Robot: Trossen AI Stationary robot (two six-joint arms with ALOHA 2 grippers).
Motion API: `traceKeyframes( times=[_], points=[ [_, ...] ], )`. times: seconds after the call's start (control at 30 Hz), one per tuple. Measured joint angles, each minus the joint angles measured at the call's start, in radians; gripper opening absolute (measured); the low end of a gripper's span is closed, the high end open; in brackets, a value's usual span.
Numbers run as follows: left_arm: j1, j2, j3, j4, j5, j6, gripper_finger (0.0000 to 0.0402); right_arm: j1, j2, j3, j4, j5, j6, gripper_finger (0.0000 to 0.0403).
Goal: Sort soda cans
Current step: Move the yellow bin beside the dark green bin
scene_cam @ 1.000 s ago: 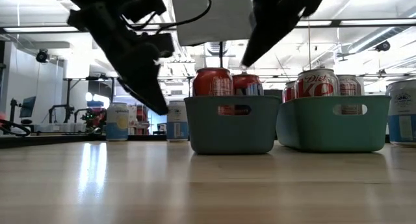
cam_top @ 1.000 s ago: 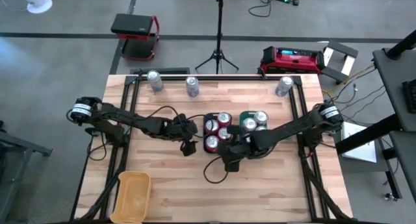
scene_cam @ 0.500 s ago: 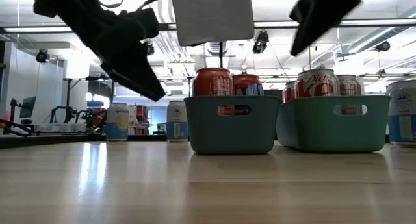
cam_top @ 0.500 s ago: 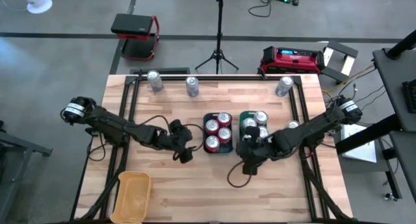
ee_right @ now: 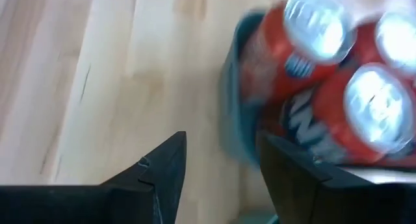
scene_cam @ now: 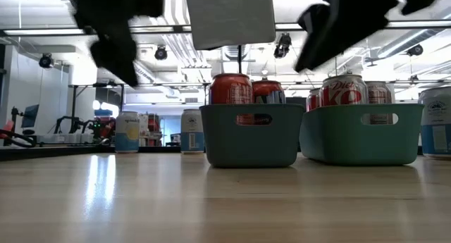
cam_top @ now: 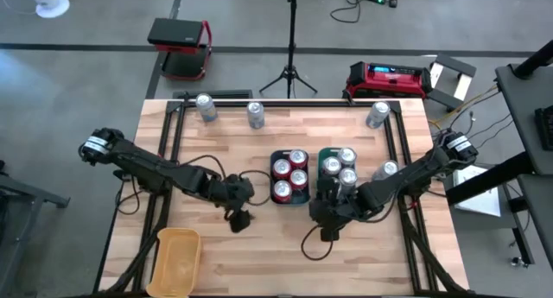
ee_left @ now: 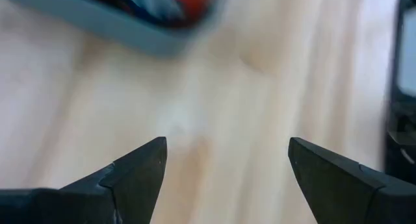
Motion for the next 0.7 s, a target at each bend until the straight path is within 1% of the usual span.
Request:
traceKeyframes(
  times=[0.1, 0.17, 0.23, 0.3, 0.37, 0.43, 0.5, 0.6, 0.7],
  points=[
    [-0.052, 0.022, 0.132, -0.237, 0.001, -0.045, 0.0307, -0.001, -0.002, 0.001, 0.070, 0.050, -0.045, 0.0189],
    [-0.098, 0.044, 0.206, -0.410, -0.001, -0.093, 0.0307, 0.001, 0.000, -0.008, 0.126, 0.052, -0.061, 0.0191],
    [-0.156, 0.063, 0.273, -0.541, 0.003, -0.177, 0.0307, 0.006, 0.004, -0.016, 0.150, 0.039, -0.086, 0.0192],
    [-0.211, 0.072, 0.316, -0.619, 0.053, -0.312, 0.0307, 0.008, 0.016, -0.017, 0.167, 0.035, -0.116, 0.0190],
    [-0.264, 0.078, 0.336, -0.626, 0.104, -0.489, 0.0307, 0.008, 0.018, -0.019, 0.185, 0.034, -0.144, 0.0186],
    [-0.316, 0.084, 0.342, -0.613, 0.095, -0.676, 0.0307, 0.008, 0.027, -0.019, 0.226, 0.036, -0.175, 0.0182],
    [-0.363, 0.093, 0.342, -0.613, 0.068, -0.832, 0.0307, 0.008, 0.032, -0.023, 0.257, 0.035, -0.217, 0.0178],
    [-0.428, 0.120, 0.324, -0.609, 0.071, -1.015, 0.0307, 0.010, 0.044, -0.026, 0.331, 0.034, -0.243, 0.0172],
    [-0.472, 0.154, 0.299, -0.596, 0.083, -1.180, 0.0307, 0.013, 0.052, -0.034, 0.340, 0.024, -0.244, 0.0164]
  ],
)
